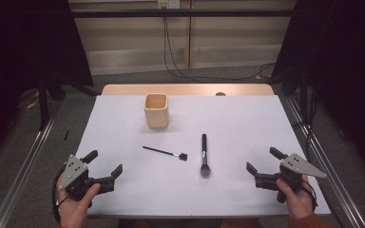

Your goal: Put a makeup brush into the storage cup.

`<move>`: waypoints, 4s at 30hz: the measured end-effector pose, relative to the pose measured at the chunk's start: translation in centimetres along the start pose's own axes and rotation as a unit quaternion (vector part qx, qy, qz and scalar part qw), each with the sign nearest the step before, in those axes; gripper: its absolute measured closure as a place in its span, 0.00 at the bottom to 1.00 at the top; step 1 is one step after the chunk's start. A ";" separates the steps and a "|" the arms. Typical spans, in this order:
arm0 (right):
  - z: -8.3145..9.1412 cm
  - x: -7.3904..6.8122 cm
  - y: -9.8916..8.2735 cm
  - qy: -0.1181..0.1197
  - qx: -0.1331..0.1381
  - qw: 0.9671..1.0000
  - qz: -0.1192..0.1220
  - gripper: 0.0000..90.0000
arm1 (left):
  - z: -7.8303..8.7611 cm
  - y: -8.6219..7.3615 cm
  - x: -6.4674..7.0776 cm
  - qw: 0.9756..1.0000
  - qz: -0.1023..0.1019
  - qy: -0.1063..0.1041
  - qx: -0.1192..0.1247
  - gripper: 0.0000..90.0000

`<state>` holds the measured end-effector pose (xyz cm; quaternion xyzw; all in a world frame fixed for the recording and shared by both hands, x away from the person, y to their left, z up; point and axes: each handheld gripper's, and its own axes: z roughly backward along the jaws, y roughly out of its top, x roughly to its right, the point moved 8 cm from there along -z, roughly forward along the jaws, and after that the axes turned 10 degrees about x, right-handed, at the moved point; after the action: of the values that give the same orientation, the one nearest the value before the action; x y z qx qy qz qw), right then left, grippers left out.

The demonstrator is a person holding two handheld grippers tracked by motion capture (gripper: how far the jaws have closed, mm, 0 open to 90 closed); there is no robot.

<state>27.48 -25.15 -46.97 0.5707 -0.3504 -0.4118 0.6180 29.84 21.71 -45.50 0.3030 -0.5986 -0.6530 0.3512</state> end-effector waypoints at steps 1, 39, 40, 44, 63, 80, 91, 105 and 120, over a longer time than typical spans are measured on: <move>0.0 0.0 0.0 0.000 0.000 1.000 0.000 0.00 | 0.0 0.0 0.0 1.000 0.005 -0.003 0.000 0.03; -1.0 -0.8 -0.2 0.025 -0.005 1.000 -0.009 0.00 | -2.7 1.3 1.8 0.999 -0.008 -0.047 -0.011 0.04; -1.0 -0.8 -0.2 0.025 -0.005 1.000 -0.010 0.00 | -2.8 1.3 1.9 0.999 -0.008 -0.048 -0.012 0.04; -1.1 -0.8 -0.2 0.026 -0.005 1.000 -0.010 0.00 | -3.6 1.7 2.5 0.998 -0.014 -0.057 -0.004 0.04; -1.1 -0.7 -0.3 0.023 -0.009 1.000 -0.006 0.00 | -8.5 2.9 4.1 0.996 -0.012 -0.093 -0.003 0.04; -1.1 -0.7 -0.4 0.025 -0.010 1.000 -0.009 0.00 | -12.6 4.4 6.2 0.993 -0.036 -0.114 -0.004 0.05; -1.1 -0.8 -0.4 0.026 -0.011 1.000 -0.010 0.00 | -14.2 4.3 5.8 0.992 -0.033 -0.121 -0.017 0.04; -1.0 -0.7 -0.5 0.025 -0.014 1.000 -0.006 0.00 | -15.7 3.7 5.8 0.985 -0.038 -0.151 -0.078 0.07; -1.1 -0.7 -0.6 0.027 -0.015 0.999 -0.006 0.00 | -17.0 1.7 5.6 0.963 -0.067 -0.162 -0.203 0.05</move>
<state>28.09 -24.03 -47.62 0.5741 -0.3237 -0.4053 0.6335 40.73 7.37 -45.33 0.1548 -0.4809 -0.8231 0.2594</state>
